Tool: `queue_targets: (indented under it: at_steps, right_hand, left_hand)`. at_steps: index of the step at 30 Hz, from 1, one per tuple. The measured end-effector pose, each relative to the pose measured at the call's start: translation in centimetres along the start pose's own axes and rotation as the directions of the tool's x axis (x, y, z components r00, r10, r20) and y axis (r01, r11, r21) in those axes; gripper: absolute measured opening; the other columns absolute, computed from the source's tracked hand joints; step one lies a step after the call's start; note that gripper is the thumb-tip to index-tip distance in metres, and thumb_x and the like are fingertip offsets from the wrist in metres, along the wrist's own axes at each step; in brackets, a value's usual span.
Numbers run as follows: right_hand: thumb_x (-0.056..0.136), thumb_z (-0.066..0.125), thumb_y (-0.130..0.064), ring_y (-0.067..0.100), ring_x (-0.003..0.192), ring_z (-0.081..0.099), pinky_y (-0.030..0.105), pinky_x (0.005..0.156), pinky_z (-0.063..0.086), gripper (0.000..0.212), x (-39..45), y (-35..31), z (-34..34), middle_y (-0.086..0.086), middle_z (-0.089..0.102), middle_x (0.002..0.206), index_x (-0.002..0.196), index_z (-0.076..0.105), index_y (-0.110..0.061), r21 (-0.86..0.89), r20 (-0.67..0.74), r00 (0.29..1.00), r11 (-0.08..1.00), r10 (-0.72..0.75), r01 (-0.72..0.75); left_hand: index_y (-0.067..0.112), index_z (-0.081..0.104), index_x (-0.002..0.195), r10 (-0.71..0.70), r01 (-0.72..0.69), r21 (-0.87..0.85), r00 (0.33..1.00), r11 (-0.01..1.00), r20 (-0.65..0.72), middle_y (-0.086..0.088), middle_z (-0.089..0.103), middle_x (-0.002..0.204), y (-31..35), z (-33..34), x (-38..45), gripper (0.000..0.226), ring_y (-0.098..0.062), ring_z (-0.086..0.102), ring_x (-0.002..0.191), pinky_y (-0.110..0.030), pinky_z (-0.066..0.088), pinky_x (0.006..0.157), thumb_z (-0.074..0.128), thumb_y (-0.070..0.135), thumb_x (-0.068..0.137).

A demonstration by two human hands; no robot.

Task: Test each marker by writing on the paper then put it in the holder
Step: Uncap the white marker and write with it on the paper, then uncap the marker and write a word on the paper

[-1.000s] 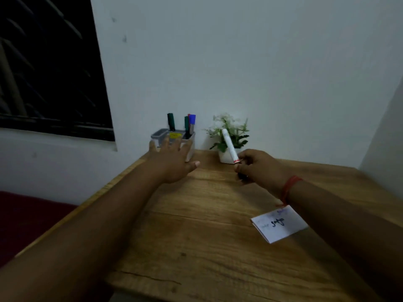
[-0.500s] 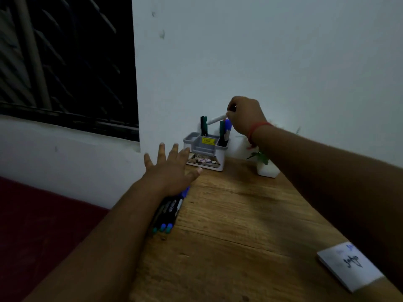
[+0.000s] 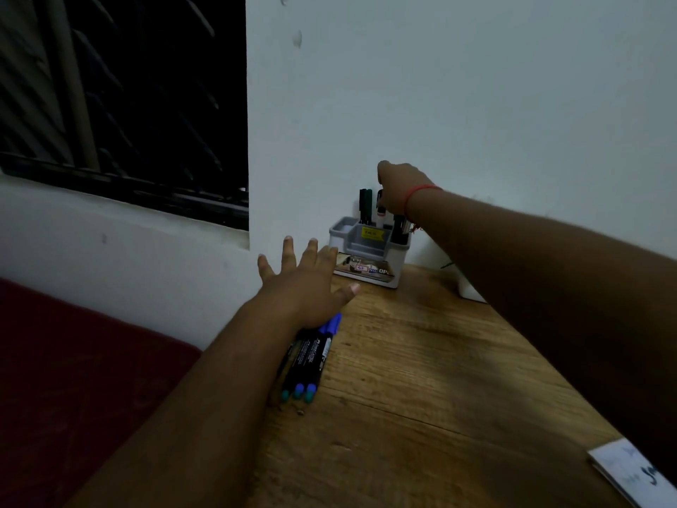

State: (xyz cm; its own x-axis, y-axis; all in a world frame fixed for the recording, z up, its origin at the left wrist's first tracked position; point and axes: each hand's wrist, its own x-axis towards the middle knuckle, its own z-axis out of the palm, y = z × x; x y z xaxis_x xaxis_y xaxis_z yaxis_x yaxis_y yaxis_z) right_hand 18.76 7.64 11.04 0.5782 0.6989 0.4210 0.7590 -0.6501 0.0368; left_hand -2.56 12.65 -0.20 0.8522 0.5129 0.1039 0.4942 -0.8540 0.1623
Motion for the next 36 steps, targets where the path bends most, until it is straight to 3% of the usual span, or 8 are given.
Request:
queue_targets:
  at_steps: [4, 6, 9, 12, 16, 27, 31, 36]
  right_hand:
    - [0.095, 0.060, -0.010, 0.037, 0.106, 0.054, 0.041, 0.077, 0.049, 0.034, -0.6, 0.5, 0.4, 0.021, 0.064, 0.106, 0.125, 0.045, -0.004, 0.005, -0.112, 0.993, 1.000, -0.026, 0.027]
    - [0.096, 0.061, -0.012, 0.036, 0.112, 0.052, 0.045, 0.085, 0.050, 0.034, -1.7, 0.6, 0.0, 0.018, 0.064, 0.109, 0.126, 0.047, -0.005, 0.025, -0.202, 0.977, 0.997, -0.067, 0.073]
    - [0.096, 0.063, -0.017, 0.032, 0.110, 0.053, 0.042, 0.087, 0.049, 0.033, -4.9, 0.6, -0.7, 0.012, 0.065, 0.112, 0.126, 0.052, -0.009, 0.123, -0.291, 0.949, 0.979, -0.120, 0.162]
    - [0.096, 0.064, -0.025, 0.023, 0.102, 0.053, 0.033, 0.081, 0.043, 0.032, -9.5, 1.4, -0.9, 0.003, 0.065, 0.104, 0.124, 0.054, -0.014, 0.198, -0.281, 0.938, 0.944, -0.205, 0.266]
    - [0.096, 0.062, -0.033, 0.014, 0.094, 0.053, 0.031, 0.076, 0.045, 0.029, -16.2, 3.9, -1.3, -0.006, 0.061, 0.101, 0.121, 0.054, -0.021, 0.245, -0.206, 0.947, 0.924, -0.246, 0.293]
    - [0.086, 0.057, -0.051, -0.006, 0.095, 0.056, 0.015, 0.068, 0.042, 0.032, -31.9, 10.4, -4.9, -0.022, 0.059, 0.094, 0.114, 0.052, -0.039, 0.405, -0.060, 0.988, 0.901, -0.142, 0.154]
    - [0.088, 0.060, -0.048, -0.004, 0.095, 0.058, 0.012, 0.067, 0.040, 0.022, -34.1, 12.5, -4.9, -0.020, 0.063, 0.092, 0.109, 0.055, -0.040, 0.462, -0.064, 0.995, 0.881, -0.082, 0.102]
    - [0.092, 0.066, -0.040, -0.002, 0.092, 0.060, 0.019, 0.071, 0.042, 0.015, -34.8, 13.6, -3.8, -0.015, 0.065, 0.093, 0.105, 0.061, -0.035, 0.594, -0.051, 0.998, 0.805, 0.021, 0.013]
  left_hand:
    - [0.036, 0.001, 0.159, -0.003, 0.003, 0.002, 0.999, 1.000, 0.035, 0.003, -0.012, 0.167, -0.4, -0.1, 0.0, 0.078, -0.031, -0.025, 0.149, -0.069, -0.011, 0.113, 0.025, 0.073, 0.094]
    - [0.038, 0.024, 0.155, 0.011, -0.011, -0.014, 1.000, 1.000, 0.024, 0.003, 0.002, 0.168, -0.4, -0.4, -0.1, 0.067, -0.030, -0.015, 0.152, -0.068, -0.010, 0.112, 0.033, 0.068, 0.096]
    - [0.036, 0.060, 0.107, 0.040, -0.042, -0.054, 0.998, 0.998, -0.037, 0.000, 0.040, 0.145, -0.4, -0.8, -0.4, 0.028, -0.029, 0.020, 0.146, -0.067, -0.002, 0.115, 0.052, 0.059, 0.093]
    - [0.031, 0.055, 0.080, 0.087, -0.091, -0.069, 0.994, 0.993, -0.070, 0.003, 0.044, 0.117, -0.6, -0.9, -0.7, 0.024, -0.025, 0.035, 0.126, -0.061, 0.015, 0.115, 0.064, 0.052, 0.087]
    - [0.027, 0.057, 0.079, 0.130, -0.131, -0.053, 0.991, 0.990, -0.023, 0.003, 0.040, 0.109, -0.3, -0.7, -1.1, 0.027, -0.023, 0.036, 0.116, -0.051, 0.031, 0.106, 0.067, 0.052, 0.082]
    - [0.030, 0.059, 0.079, 0.150, -0.147, 0.100, 0.988, 0.984, -0.023, -0.002, 0.040, 0.112, 2.7, -0.3, -2.0, 0.022, -0.024, 0.035, 0.121, -0.055, 0.023, 0.112, 0.058, 0.051, 0.084]
    - [0.026, 0.066, 0.081, 0.194, -0.197, 0.001, 0.968, 0.980, -0.159, 0.001, 0.048, 0.111, 6.6, -1.0, -2.9, 0.032, -0.024, 0.040, 0.114, -0.043, 0.033, 0.102, 0.050, 0.054, 0.083]
    - [0.022, 0.061, 0.074, 0.299, -0.397, -0.204, 0.872, 0.895, -0.387, 0.001, 0.051, 0.104, 14.7, -1.5, -4.0, 0.029, -0.024, 0.044, 0.108, -0.043, 0.038, 0.096, 0.053, 0.047, 0.086]
